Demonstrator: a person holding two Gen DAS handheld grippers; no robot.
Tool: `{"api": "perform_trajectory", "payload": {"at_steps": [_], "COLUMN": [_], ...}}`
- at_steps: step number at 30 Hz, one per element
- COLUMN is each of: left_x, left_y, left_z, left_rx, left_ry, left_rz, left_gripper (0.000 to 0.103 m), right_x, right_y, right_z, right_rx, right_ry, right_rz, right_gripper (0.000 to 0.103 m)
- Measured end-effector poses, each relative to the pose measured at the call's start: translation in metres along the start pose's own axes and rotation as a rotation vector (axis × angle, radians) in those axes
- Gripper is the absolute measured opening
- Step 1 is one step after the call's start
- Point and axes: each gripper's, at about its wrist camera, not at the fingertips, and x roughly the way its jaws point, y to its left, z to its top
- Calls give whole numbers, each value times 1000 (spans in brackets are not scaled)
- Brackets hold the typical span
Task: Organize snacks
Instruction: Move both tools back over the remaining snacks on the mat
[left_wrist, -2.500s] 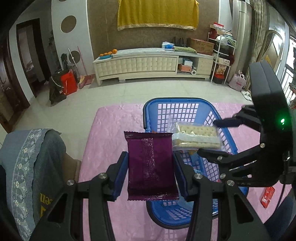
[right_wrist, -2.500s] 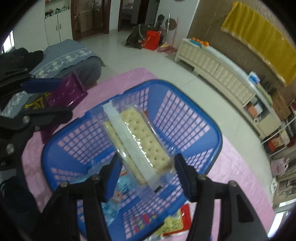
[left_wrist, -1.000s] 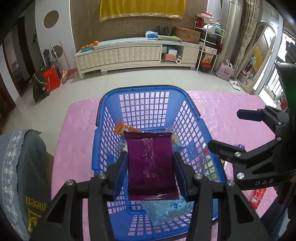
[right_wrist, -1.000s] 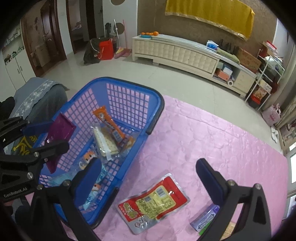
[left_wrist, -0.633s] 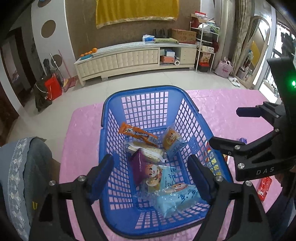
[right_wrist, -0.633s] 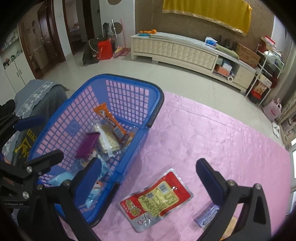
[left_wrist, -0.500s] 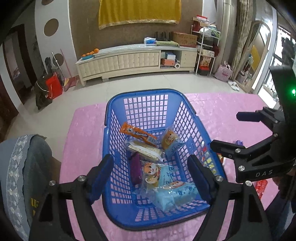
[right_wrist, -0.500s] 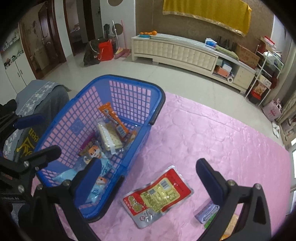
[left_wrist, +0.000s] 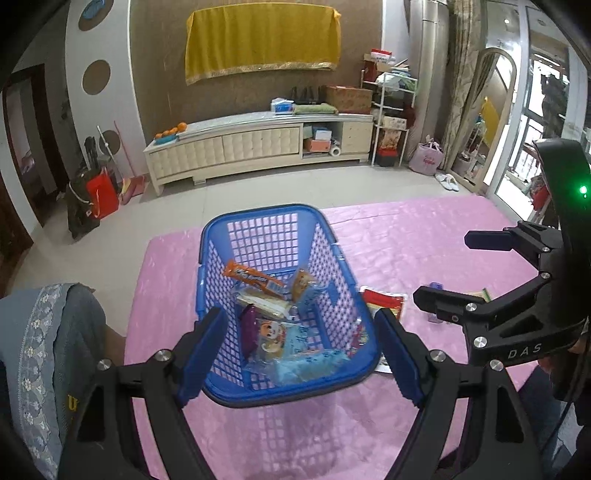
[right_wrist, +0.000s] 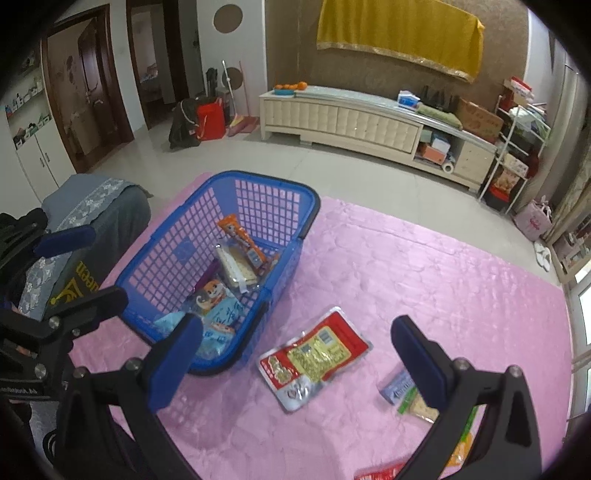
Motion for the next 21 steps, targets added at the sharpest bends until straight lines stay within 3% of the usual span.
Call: {"api": "perform_trajectory", "payload": {"at_steps": [11,21], "left_x": [-13,14], "left_y": [-55,-108], "left_z": [3,1], "left_rx": [89,161], "left_ry": [-31,12], "left_rz": [-58,-120], "left_gripper": [83,83], "right_x": [-46,-51], "right_y": [-36,-86], "right_z": [-32,-67], "right_rx": [55,115], "right_ry": [-19,20], "right_rz": [-59,-109], "right_gripper": [103,103]}}
